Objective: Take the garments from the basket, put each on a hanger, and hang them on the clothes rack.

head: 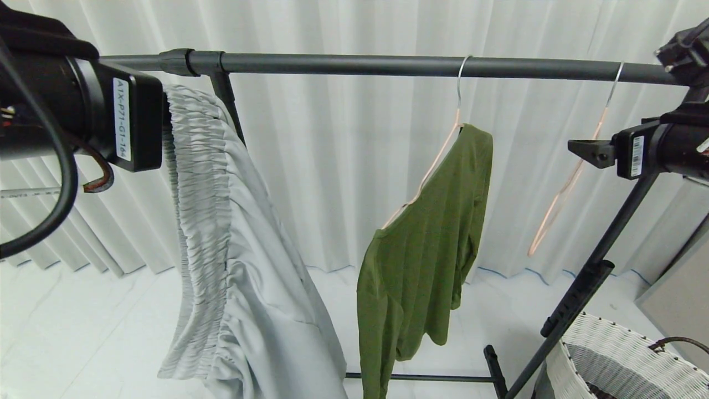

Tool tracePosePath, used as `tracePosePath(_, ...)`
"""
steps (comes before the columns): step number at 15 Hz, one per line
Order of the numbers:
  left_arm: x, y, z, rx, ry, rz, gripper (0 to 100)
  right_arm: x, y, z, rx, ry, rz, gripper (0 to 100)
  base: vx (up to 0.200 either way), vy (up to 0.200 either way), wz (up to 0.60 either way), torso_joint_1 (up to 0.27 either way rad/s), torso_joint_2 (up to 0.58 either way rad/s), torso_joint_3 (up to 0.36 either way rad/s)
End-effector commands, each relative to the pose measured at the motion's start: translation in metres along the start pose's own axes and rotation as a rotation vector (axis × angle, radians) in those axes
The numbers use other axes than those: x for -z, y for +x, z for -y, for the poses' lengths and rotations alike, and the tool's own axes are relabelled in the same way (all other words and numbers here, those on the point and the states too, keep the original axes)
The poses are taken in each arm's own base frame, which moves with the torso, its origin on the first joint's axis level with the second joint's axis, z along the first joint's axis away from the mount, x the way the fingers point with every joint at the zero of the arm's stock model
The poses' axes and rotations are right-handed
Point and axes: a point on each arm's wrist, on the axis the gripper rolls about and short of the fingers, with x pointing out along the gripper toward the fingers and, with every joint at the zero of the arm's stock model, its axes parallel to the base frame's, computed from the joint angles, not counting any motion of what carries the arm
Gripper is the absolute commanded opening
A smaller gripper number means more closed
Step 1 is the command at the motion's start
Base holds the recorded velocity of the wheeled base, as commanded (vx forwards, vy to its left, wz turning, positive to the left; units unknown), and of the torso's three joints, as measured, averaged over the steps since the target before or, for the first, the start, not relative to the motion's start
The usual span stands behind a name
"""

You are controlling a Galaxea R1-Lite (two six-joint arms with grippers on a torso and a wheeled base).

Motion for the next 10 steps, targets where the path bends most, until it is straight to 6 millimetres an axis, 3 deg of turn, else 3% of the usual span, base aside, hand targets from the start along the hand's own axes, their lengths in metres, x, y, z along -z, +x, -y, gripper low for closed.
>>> tracePosePath(1, 0.0, -0.0006, -0.0011, -0.005, -0.002, 0.001, 0, 0.0085, 0.0157, -0.0048, -0.001, -0.012, -0.045, 100, 0.0, 0.0, 0.0, 0.0, 0.0, 0.0)
tracePosePath(10, 0.0016, -0.0008, -0.0009, -0.004, 0.0, -0.003, 0, 0.0178, 0.007, 0.0014, 0.032, -0.016, -0.076, 100, 0.0, 0.0, 0.0, 0.0, 0.0, 0.0)
